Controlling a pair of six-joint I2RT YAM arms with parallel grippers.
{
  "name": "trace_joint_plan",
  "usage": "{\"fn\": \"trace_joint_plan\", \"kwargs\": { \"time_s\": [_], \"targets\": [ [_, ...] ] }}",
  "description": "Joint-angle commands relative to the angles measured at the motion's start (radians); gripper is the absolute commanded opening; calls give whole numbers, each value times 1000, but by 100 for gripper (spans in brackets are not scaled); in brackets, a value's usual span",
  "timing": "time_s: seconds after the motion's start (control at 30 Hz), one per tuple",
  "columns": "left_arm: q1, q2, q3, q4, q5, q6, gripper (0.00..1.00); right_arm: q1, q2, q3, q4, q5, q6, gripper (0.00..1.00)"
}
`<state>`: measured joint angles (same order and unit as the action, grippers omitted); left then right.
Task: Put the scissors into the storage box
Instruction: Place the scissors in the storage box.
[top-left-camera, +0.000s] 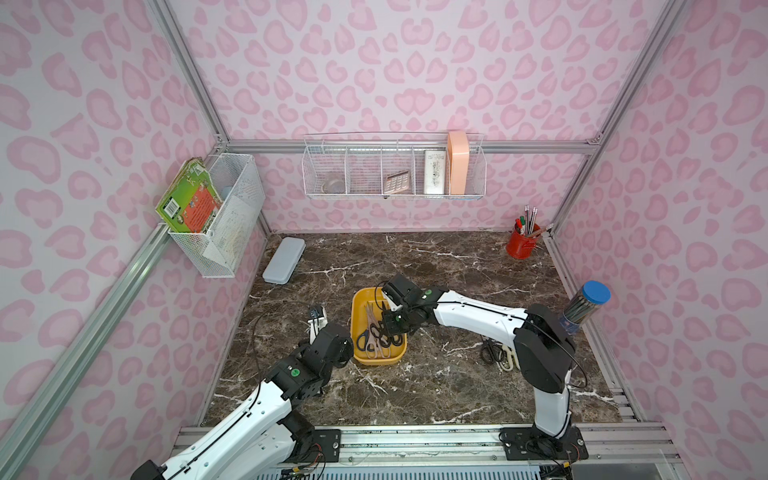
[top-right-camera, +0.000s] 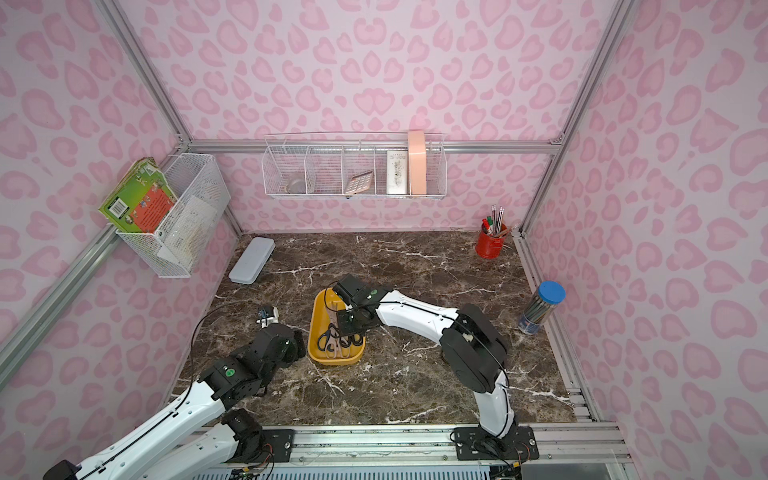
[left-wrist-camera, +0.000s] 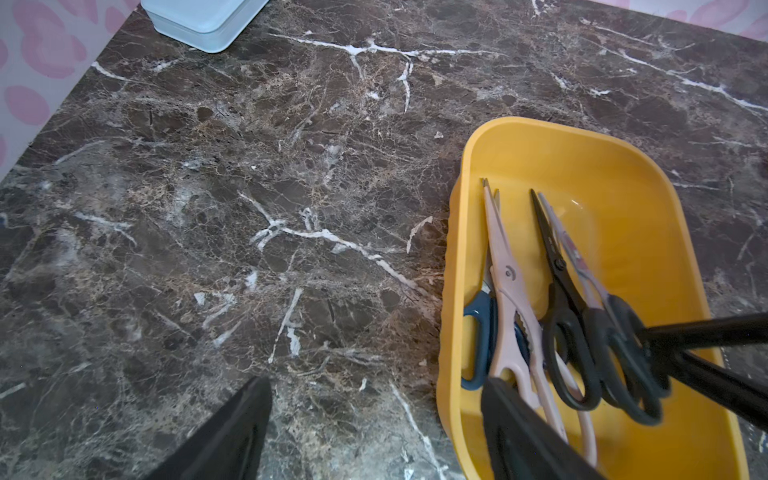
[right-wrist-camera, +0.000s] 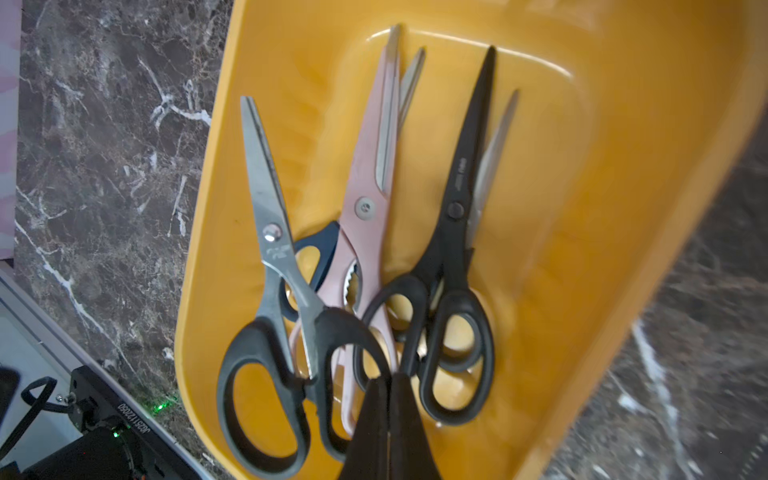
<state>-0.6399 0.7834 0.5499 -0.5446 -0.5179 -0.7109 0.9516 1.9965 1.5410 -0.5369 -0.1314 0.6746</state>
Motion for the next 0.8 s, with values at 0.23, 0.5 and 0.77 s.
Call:
{"fn": "trace_joint_plan", "kwargs": {
  "time_s": [0.23,0.5,0.77],
  "targets": [
    [0,-44,-13,-54,-37,-29,84,6,67,48,75,-66,13,34],
    [0,-67,-8,-89,-68,-52,83,6,-65,-16,158,-112,-26,33],
    [-18,81,158,61,199,185,82,-102,-485,-418,240,132,-106,36]
  ]
}}
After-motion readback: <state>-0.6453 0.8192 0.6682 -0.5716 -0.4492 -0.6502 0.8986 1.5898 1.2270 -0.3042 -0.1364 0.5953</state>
